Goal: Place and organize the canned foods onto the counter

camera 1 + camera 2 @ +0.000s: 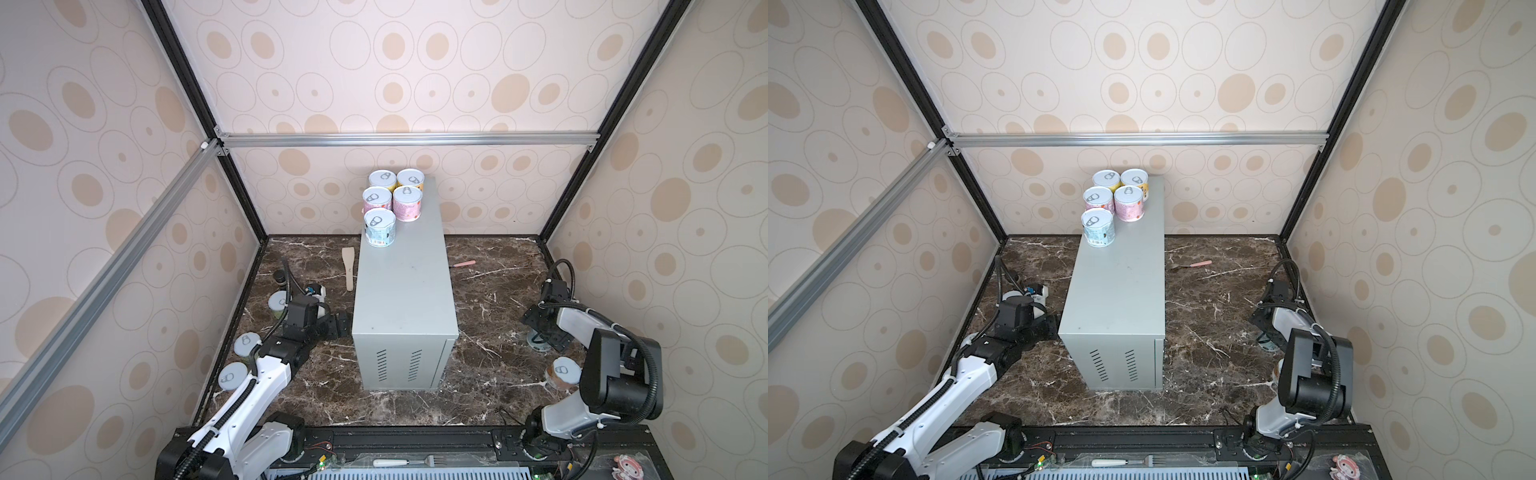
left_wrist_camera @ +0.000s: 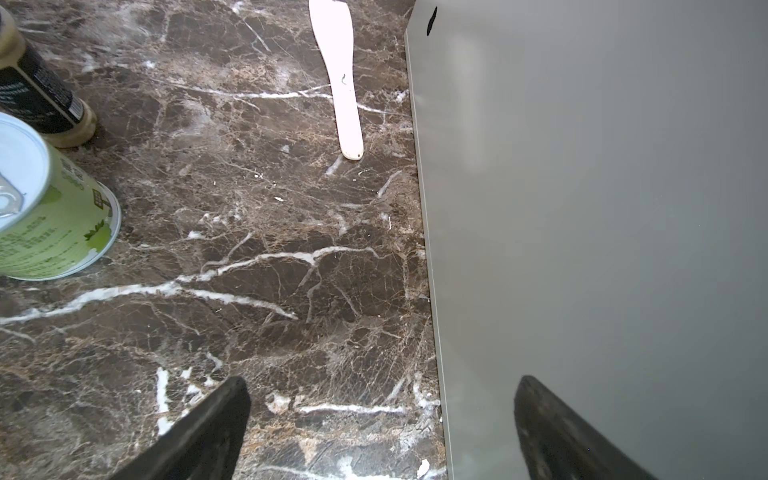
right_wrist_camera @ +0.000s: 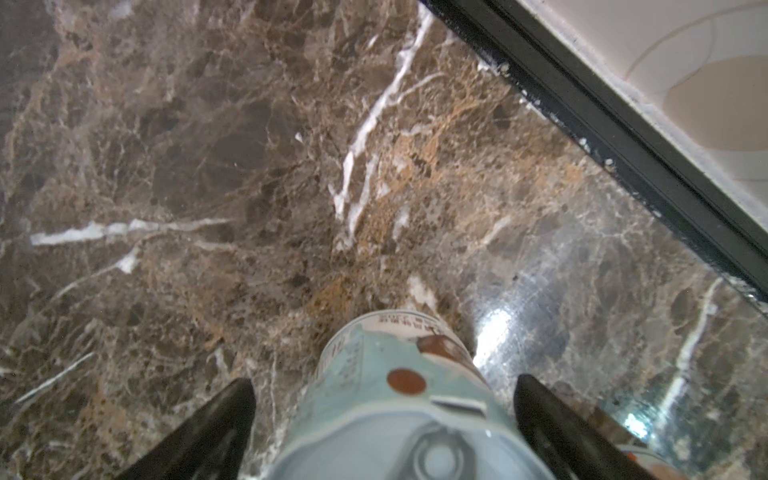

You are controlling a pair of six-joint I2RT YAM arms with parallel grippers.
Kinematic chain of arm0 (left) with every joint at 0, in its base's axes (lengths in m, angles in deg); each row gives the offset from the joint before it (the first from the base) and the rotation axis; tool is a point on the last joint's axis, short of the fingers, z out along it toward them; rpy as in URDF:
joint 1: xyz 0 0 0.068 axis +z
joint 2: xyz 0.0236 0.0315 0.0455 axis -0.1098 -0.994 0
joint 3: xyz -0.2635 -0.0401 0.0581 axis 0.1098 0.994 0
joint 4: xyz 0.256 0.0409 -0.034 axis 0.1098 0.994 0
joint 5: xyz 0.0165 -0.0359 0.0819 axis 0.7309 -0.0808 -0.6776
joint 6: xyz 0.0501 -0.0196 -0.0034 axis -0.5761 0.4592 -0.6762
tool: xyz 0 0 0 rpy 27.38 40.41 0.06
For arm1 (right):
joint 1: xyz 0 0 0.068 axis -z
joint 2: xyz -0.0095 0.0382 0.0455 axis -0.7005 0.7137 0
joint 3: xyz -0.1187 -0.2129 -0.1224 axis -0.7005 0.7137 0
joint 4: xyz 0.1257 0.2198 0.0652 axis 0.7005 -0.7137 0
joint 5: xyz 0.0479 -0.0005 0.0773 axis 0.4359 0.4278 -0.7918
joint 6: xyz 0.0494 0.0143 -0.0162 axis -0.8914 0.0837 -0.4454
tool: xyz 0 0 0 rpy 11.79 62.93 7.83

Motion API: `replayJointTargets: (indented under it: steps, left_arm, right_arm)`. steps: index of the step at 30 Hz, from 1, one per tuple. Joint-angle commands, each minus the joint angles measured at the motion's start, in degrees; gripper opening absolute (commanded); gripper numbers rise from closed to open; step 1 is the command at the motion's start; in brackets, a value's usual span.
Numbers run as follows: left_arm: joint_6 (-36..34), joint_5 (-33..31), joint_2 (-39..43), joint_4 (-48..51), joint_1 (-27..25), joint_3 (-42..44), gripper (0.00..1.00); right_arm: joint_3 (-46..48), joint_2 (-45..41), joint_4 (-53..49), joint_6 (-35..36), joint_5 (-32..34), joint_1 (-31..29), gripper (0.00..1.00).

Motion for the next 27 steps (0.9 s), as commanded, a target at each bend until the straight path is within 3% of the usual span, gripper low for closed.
replayJointTargets:
  steps: [1, 11, 20, 27]
  left_arm:
    - [-0.81, 0.01, -0.47, -0.44, 0.38, -1.22, 0.99]
    - [-0.90, -0.23, -0.63, -0.42, 0.38, -1.24, 0.99]
    - [-0.81, -0.26, 0.21, -0.43, 0.42, -1.06, 0.99]
    - [-0.81, -0.48, 1.74, -0.42, 0.37, -0.99, 0.99]
  right_arm:
    - [-1.24, 1.11, -0.16, -0.82, -1.31, 0.90, 0.97]
    - [-0.71, 0.51, -0.47, 0.38, -4.03, 0.94, 0.90]
    - [1.33, -1.56, 1.60, 1.29, -7.96, 0.70, 0.66]
    - [1.15, -4.90, -0.08, 3.09, -10.26, -0.85, 0.59]
